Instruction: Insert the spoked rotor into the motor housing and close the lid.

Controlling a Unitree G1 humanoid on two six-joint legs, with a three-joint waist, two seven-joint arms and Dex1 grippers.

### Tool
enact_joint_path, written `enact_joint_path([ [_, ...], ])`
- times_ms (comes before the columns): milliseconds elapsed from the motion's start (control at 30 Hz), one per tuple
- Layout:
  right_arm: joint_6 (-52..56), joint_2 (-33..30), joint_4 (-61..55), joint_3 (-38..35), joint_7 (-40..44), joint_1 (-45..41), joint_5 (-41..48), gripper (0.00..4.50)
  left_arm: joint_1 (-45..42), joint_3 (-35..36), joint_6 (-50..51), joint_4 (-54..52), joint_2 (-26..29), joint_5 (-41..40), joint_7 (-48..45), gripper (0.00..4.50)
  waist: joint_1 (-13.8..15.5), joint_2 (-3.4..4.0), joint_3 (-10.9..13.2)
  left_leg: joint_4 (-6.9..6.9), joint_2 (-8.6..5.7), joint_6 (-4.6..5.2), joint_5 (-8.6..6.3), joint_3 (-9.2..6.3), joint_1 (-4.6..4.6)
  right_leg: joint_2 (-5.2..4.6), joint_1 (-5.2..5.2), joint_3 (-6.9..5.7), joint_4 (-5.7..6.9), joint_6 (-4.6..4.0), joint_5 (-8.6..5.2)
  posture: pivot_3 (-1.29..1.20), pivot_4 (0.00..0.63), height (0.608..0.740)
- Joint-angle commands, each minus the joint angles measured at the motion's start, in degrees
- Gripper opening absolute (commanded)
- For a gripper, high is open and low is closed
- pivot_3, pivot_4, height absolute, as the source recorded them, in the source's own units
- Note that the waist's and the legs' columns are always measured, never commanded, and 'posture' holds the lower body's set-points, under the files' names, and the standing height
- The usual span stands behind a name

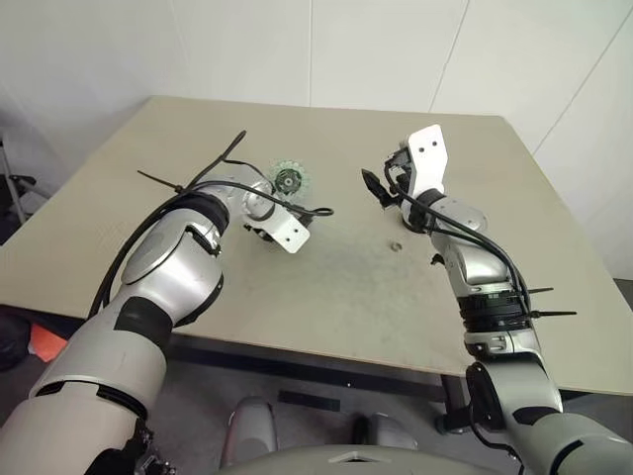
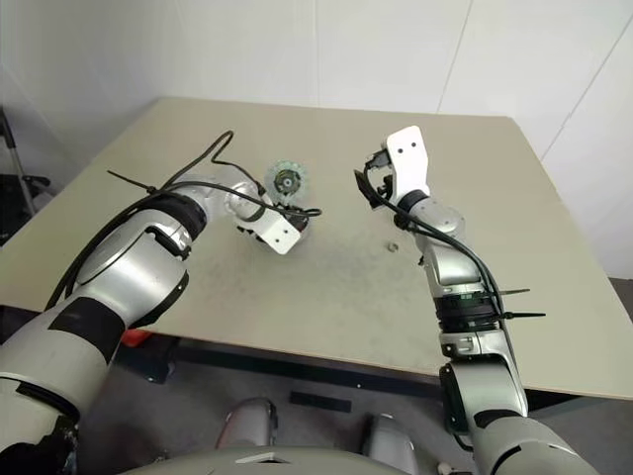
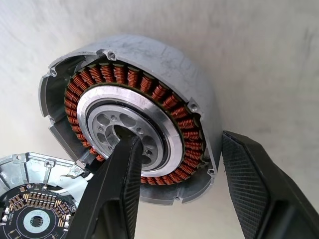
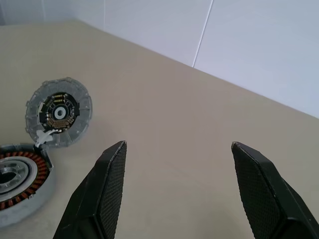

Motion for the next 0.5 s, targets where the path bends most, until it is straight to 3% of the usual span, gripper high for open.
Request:
enact_joint_path([
  [33,-1.49,-0.8,-0.84,-1.29,-0.87,-1.68,-0.21,3.82,-3.34,1.63,-3.49,-2.48,-1.98,-2.14,-0.06,2.06,0.04,0.0,0.0,0.0,-0.01,0.0,0.0,0.0,-0.01,0.0,0.0,0.0,-0.01,0.0,0.0,0.0,0.0,0.74],
  [500,-1.88,-2.22,-2.29,-3.08,-3.7,-0.43,-0.5,3.82,-6.44,-0.29,-6.33,-2.37,-8.48,-0.43,2.6,2.06,-0.35,-0.01,0.01,0.0,0.02,0.0,0.0,0.01,-0.04,0.02,-0.08,-0.02,0.0,0.01,0.0,0.0,0.0,0.74],
])
